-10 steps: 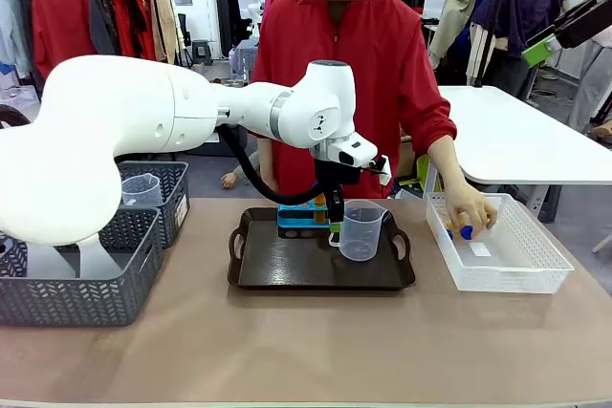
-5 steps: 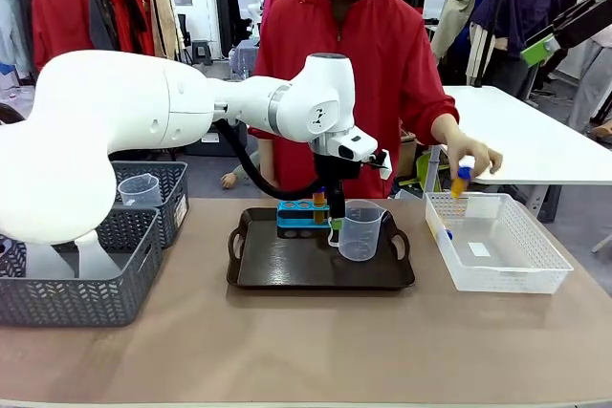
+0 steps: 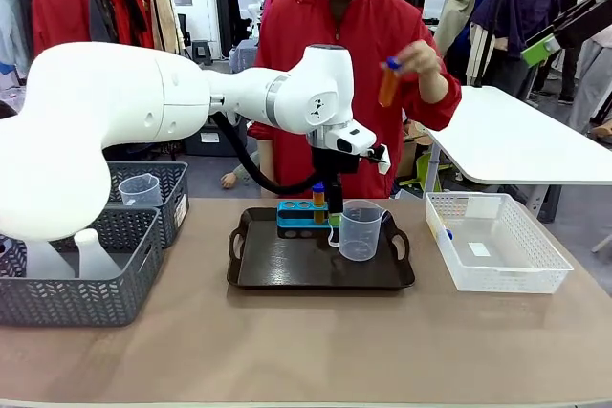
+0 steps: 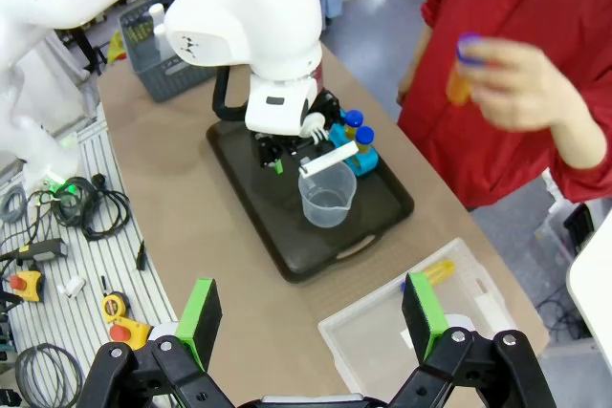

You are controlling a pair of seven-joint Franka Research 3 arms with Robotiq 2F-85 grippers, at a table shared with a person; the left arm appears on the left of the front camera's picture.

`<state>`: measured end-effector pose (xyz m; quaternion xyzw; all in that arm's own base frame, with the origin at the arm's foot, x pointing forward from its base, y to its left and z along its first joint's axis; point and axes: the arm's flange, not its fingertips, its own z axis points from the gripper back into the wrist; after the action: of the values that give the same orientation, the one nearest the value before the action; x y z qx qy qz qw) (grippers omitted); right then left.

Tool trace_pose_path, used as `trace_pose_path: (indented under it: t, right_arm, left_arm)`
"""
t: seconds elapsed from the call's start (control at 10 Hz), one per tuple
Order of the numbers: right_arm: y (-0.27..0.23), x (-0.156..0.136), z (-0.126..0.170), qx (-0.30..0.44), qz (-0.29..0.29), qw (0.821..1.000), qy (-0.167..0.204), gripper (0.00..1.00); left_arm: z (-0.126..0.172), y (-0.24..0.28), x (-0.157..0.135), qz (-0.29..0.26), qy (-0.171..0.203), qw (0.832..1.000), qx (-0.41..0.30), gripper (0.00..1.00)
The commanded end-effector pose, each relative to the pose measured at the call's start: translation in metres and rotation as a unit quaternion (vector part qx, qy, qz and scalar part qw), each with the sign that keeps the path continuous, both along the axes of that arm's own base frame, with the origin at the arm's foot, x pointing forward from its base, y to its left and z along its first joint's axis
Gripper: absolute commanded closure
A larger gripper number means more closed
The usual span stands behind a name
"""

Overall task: Prepare the laboratory tools.
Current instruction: Pick up one Small flask and place it on the Handle tray.

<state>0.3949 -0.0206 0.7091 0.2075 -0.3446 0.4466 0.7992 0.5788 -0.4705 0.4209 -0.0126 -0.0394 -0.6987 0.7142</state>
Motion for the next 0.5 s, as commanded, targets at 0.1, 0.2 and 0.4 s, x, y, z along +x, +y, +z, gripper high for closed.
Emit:
trace_pose_path:
  t: [0.1,0.2,0.4]
  right_arm:
    - [0.0007,-0.001,0.0014,0.004,0.004,1.0,-0.003,0.0]
    - [0.0007,-0.001,0.0014,0.004,0.004,1.0,-0.003,0.0]
    - [0.0007,-0.001,0.0014,0.004,0.004,1.0,-0.003,0.0]
  left_arm:
    - [0.0004,0.0011,0.0016,0.0,-0.003,1.0,-0.001,0.0]
    - [0.0004,0.0011,0.0016,0.0,-0.003,1.0,-0.001,0.0]
    - [-0.002,-0.0002,0.0002,0.0,0.001,1.0,0.0,0.0]
